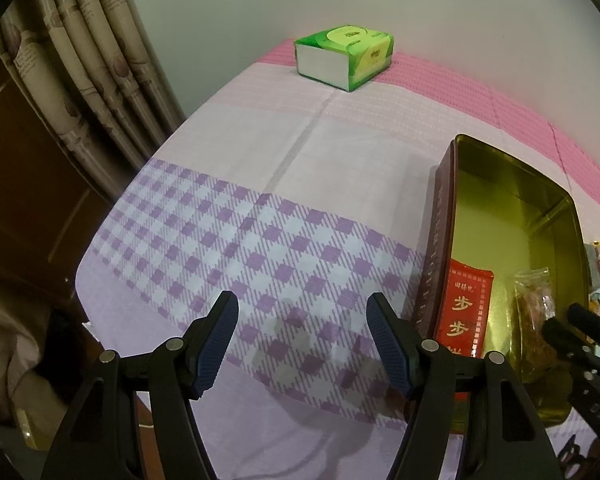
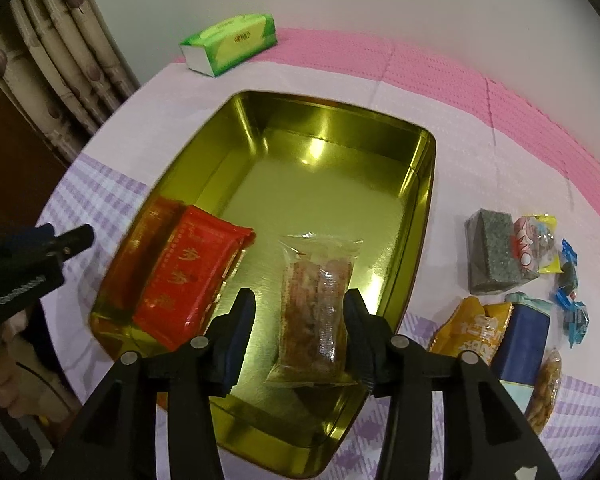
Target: Organize snacks
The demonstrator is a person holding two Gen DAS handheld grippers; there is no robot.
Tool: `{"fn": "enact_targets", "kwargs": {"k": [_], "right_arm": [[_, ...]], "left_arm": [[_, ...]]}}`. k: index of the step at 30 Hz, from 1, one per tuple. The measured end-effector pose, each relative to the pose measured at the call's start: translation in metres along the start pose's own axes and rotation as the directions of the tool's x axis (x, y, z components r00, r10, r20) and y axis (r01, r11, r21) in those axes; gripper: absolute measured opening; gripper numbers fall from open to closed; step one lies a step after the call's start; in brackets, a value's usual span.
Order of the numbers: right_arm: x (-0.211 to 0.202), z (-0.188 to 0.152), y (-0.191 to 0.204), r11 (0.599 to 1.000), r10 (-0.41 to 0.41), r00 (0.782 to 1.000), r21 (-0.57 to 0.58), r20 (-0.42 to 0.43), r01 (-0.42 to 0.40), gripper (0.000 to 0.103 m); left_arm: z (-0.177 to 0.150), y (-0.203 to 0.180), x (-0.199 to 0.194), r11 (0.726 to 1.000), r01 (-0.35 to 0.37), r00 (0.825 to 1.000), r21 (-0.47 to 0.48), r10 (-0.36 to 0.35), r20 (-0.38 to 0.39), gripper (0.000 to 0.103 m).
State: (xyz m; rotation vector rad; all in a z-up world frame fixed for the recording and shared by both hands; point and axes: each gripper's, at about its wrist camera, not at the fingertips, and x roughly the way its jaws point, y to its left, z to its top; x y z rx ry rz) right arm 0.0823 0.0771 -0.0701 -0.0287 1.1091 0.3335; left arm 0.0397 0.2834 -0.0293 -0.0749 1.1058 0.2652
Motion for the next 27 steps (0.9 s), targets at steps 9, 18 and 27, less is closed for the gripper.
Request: {"fn": "enact_targets", "kwargs": {"k": [9,18,27], "right_arm": [[-0.042,-0.011,-0.049,0.997,-0.025,0.998,0.075,0.053,0.021,0.044],[-0.06,-0.046,-0.158,0.962,-0.148,0.989,0.236,0.017,0.14,0.044],[-0.052,-0.085,-0.202,0.942,-0.131,0.99,0.305,-0.047,0.139,0.044]], "left_arm": [[-0.001,-0.007,-0.009,1.0,-0.005,1.0,0.017,0.005,0.023,0.067],[-0.003,-0.025,-0.019,0.998,-0.005,0.999,0.06,0.002,0.04,0.067],[-0.007,-0.066,-0.031,0.989,0.038,0.999,0.145,-0.042,0.027,0.067]]}}
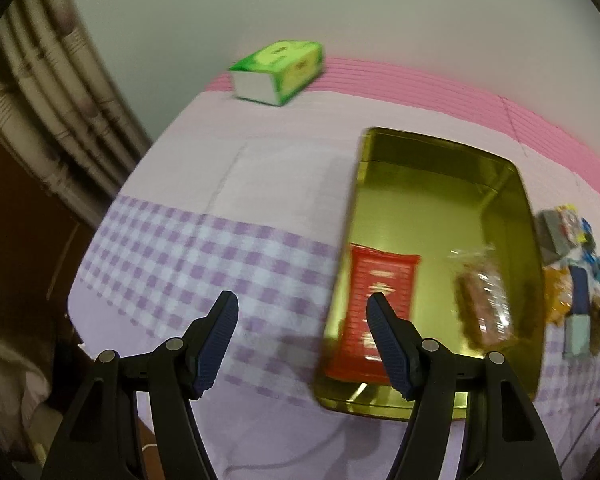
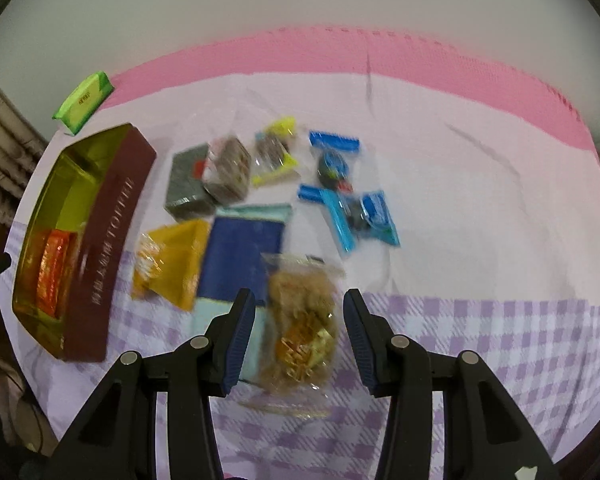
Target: Organize snacks
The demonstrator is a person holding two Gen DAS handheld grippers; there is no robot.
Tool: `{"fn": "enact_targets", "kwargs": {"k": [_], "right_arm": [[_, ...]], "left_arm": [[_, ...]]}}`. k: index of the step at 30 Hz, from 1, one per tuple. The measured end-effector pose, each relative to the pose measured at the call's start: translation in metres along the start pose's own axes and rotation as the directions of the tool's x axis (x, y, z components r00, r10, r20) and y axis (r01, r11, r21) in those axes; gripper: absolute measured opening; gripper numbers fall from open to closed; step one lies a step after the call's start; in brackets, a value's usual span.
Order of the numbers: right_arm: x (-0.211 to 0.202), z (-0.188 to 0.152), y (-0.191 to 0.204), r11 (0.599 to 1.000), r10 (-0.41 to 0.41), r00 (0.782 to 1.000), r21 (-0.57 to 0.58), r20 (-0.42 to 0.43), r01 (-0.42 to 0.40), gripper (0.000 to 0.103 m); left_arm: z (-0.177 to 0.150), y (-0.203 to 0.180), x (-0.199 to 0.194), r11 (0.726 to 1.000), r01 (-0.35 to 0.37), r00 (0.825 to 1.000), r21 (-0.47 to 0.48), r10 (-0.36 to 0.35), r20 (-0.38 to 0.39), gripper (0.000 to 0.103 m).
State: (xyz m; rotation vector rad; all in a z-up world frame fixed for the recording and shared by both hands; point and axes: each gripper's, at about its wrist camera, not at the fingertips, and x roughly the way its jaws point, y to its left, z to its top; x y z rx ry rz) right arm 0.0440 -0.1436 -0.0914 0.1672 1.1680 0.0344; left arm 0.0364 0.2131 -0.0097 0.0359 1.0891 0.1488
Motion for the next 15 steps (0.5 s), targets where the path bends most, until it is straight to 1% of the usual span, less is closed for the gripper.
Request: {"fn": "enact_targets", "kwargs": {"k": [2,6,12,15], "right_arm": [[0.004,-0.003,-0.001,1.0,0.015,1.0,0.003,-0.01,-0.015,0.044],[0.008,-0.006,-0.005,1.0,0.013,1.0,-0.001,-0.008,-0.013,0.044],[0.016,-0.009,-0.013,1.0,0.019,1.0,0.015,-0.018,-0.019,0.044],[0.021,-0.009,-0.013,1.0,0.019,1.0,0.01,-0.016,-0.019,0.039]], "left_arm": [[0.001,-0.016,-0.003,0.999,0.02,1.0,0.032,-0.02,-0.001,0.067],[0.003,-0.047,-0.01,0.994,0.063,0.998,0.093,-0.063,-0.001,0.067],[0.008,-0.094,-0.015,0.978,0.126,0.992,0.166,-0.124,-0.02,0.067],[0.01,-0.117,-0.017,0.968,0.152,0.988,0.198,-0.149,-0.029,0.067]]}}
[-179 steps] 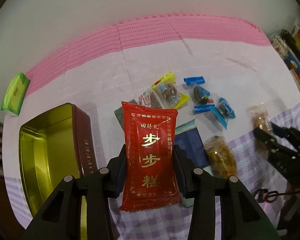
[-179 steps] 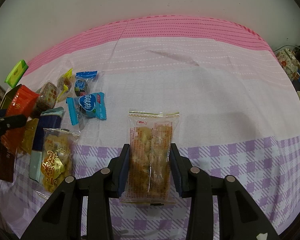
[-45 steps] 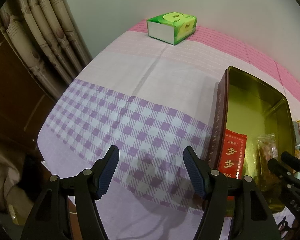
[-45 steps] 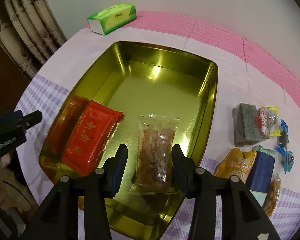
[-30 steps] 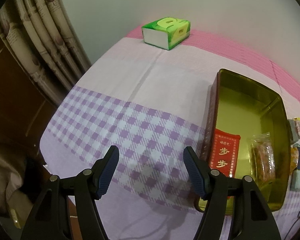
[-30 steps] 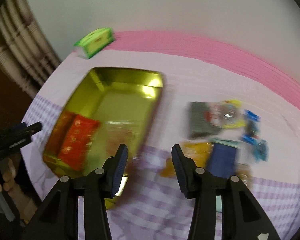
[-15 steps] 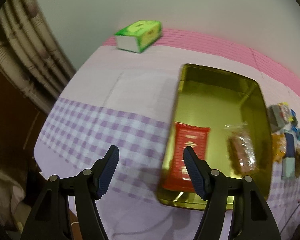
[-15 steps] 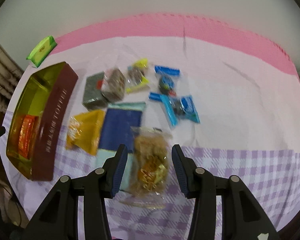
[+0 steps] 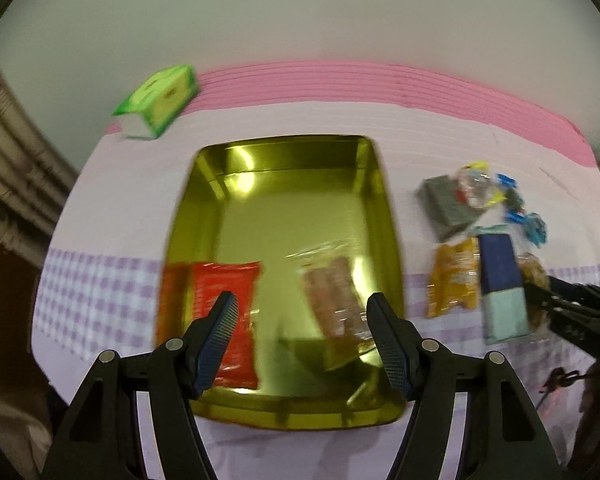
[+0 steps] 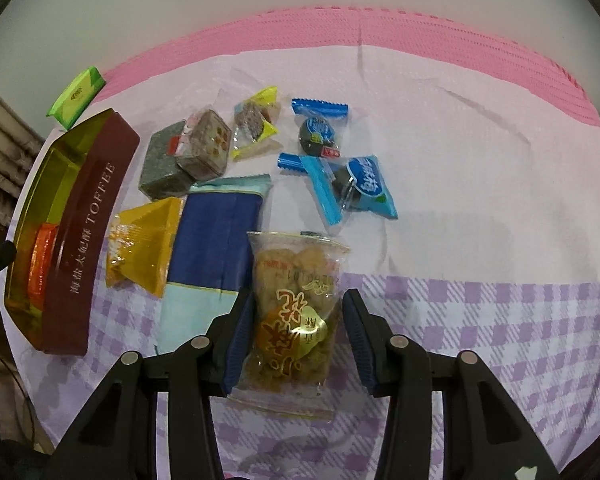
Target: Organize snacks
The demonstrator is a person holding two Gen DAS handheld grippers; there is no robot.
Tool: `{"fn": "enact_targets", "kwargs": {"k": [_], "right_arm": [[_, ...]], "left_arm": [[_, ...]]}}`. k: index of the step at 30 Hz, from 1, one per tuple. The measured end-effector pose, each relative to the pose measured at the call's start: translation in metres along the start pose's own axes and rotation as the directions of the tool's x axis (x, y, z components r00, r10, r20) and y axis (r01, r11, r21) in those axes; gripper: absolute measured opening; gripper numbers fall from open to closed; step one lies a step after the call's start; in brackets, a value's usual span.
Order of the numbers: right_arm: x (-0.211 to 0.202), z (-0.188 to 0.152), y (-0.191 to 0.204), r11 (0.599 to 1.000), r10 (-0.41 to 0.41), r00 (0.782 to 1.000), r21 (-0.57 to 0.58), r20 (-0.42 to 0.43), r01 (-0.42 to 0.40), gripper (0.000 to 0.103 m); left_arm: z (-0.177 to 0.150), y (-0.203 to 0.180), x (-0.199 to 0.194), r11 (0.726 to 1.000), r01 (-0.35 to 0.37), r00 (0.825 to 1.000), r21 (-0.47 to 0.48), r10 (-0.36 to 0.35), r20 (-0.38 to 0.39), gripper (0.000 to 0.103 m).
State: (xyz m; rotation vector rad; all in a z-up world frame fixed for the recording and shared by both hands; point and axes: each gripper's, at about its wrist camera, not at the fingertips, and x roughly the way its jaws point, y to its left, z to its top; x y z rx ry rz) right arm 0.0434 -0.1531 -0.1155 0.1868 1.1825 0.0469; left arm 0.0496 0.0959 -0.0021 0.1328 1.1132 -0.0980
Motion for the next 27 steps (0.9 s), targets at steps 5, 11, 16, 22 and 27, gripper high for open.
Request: {"fn": "enact_targets", "kwargs": {"k": [5,11,16,22,27], "right_arm": [[-0.003,-0.002,-0.009,1.0,-0.021,0.999,-0.017,0.027,0.021,0.038],[-0.006,0.0,-0.031,0.998,-0.054,0.997,0.02,0.05,0.053,0.037],[-0.01,0.0,-0.056,0.995,-0.079,0.995,0.067,0.061,0.074,0.037],[-0.014,-0.004,-0.075,0.993,-0.074,0.995,0.097,0.069,0.067,0.037],[-0.014,-0.006,-0.072,0.993,-0.082,0.994,0.091,0.078,0.075,0.038]], "left_arm": [[0.009,-0.035,0.003,0.997,0.042,0.999,0.064,-0.041,-0.012,0.067],[0.017,-0.072,0.011,0.988,0.095,0.995,0.119,-0.091,-0.035,0.067],[0.023,-0.091,0.029,0.984,0.136,0.988,0.114,-0.127,-0.088,0.067],[0.028,-0.108,0.043,0.982,0.145,0.984,0.119,-0.131,-0.117,0.065],[0.03,-0.11,0.054,0.984,0.151,0.979,0.098,-0.136,-0.15,0.056]]}}
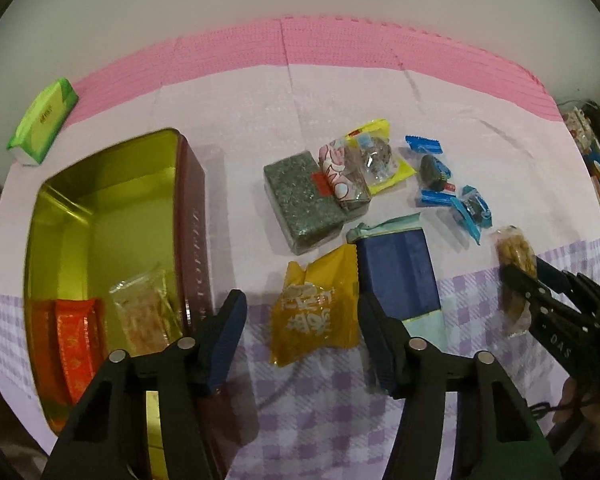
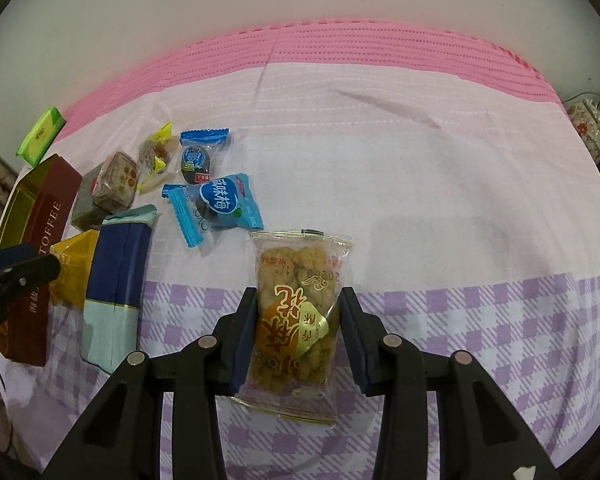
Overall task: Organize snacks
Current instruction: 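Grasp the yellow snack packet with the left tool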
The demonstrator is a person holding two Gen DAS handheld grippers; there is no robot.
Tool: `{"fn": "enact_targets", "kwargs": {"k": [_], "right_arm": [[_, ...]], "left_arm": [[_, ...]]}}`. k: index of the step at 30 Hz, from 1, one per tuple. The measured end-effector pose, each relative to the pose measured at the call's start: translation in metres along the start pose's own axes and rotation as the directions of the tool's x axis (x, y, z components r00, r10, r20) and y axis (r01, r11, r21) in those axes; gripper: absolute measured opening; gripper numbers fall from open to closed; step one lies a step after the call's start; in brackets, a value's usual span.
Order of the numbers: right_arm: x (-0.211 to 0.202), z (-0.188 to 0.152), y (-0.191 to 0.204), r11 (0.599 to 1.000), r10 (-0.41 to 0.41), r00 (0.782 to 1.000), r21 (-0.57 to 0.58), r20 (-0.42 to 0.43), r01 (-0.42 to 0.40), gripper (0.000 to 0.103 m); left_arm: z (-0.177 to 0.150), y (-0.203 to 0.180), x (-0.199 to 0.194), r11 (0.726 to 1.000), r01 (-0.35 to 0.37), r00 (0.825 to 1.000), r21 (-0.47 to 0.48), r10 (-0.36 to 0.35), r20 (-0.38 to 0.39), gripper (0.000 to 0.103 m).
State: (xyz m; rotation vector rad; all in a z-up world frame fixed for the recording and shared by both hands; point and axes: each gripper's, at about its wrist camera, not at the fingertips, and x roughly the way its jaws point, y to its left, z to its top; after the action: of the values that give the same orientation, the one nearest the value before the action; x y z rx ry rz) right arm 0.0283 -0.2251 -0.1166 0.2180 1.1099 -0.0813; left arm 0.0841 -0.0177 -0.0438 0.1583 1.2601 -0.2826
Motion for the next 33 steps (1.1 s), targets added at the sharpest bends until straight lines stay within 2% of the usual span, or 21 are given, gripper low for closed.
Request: {"fn": "enact_targets", "kwargs": {"k": [2,11,19,24,33], "right_arm": [[-0.001,-0.001,-0.001,1.0,0.004,1.0,-0.001,0.002,-0.004,0.038],[-0.001,-0.001,-0.002,1.0,0.015,1.0,0.004,0.005,-0.015,0.038],[-0.001,-0.002,-0.002,1.0,0.012,1.0,0.004,0.004,-0.012,0.038],[-0.001,-0.002,0.0,1.0,0.004,1.0,0.0,0.004,-0.004,0.038],[0.001,-0.001,0.004,1.0,-0.018,1.0,-0.007,0.002,0.018,0.038]], "left_arm": [[0.0,0.0,0.005,1.0,0.003,1.0,-0.004,-0.003,-0.011,0.052],[0.0,-0.004,0.026,1.0,0.0,0.999,-0.002,0.0,-0.05,0.048],[-0.001,-0.007,0.026,1.0,0.01,0.999,0.012,-0.01,-0.048,0.038],[-0.001,-0.006,0.012,1.0,0.015,1.0,0.022,-0.015,-0.026,0.038],[0.005,0.007,-0.035,0.999,0.036,0.998,0.022,-0.037,0.052,0.038]]}}
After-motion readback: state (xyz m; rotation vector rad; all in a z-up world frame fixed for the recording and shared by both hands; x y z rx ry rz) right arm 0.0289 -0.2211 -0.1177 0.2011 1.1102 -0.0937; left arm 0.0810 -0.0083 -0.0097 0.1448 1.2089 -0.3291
